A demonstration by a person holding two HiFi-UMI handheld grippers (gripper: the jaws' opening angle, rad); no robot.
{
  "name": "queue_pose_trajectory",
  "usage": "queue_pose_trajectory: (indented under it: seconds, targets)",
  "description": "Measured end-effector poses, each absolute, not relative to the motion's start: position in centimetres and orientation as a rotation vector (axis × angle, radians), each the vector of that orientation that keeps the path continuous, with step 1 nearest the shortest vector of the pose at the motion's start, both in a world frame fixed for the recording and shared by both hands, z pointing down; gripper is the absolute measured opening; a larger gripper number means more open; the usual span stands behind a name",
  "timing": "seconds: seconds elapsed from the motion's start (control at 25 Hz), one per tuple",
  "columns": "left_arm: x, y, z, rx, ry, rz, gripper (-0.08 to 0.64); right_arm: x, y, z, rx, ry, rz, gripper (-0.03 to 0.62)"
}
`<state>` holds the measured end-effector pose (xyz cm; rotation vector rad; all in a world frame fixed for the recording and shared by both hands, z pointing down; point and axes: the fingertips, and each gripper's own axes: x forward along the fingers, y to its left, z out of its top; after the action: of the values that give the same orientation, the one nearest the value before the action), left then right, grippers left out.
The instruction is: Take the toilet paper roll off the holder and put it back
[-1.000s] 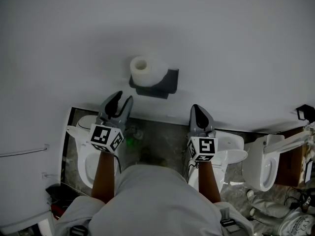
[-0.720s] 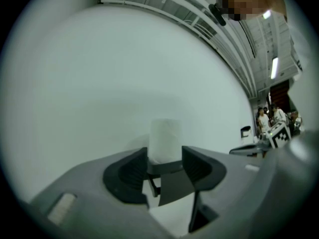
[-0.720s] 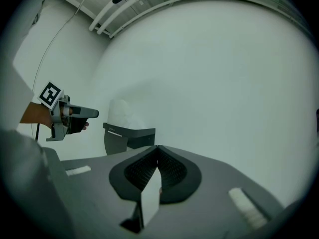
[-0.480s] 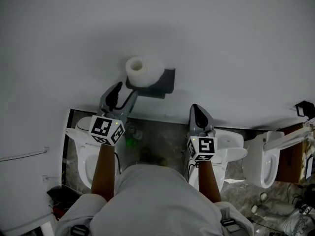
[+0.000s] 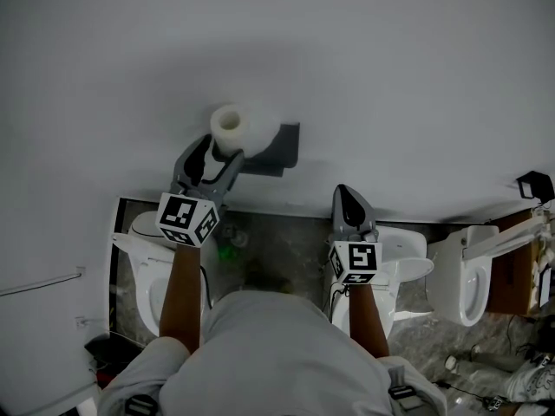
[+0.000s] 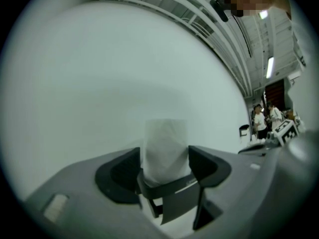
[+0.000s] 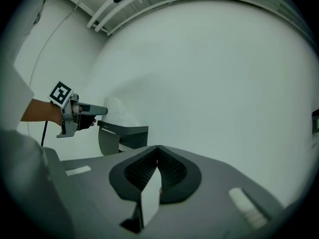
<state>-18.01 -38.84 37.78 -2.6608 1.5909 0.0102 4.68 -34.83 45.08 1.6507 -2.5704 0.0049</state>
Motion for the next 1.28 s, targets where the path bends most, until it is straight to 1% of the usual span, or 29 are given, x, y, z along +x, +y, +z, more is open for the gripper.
queue_pose_trajectory:
  seconds: [0.28, 0.76, 1.16, 1.28]
  targets:
    - [-17.3, -40.1, 37.8, -2.674, 1.572, 0.0, 0.326, 5.6, -35.1, 45.0, 1.687, -2.55, 0.008, -0.002]
    - [-16.8, -42.1, 37.8, -2.686, 1.537, 0.001, 0.344, 5.5, -36.3, 45.4, 1.697, -2.529, 0.018, -0.002]
    - [-16.6, -43.1, 38.0, -2.698, 1.521, 0.002, 0.348, 5.8, -36.8, 45.3, 1.706, -2.504, 0.012, -0.002]
    - [-16.7, -43.3, 38.0, -2.694, 1.531, 0.017, 0.322, 6.2, -36.9, 45.3, 1.716, -2.496, 0.012, -0.002]
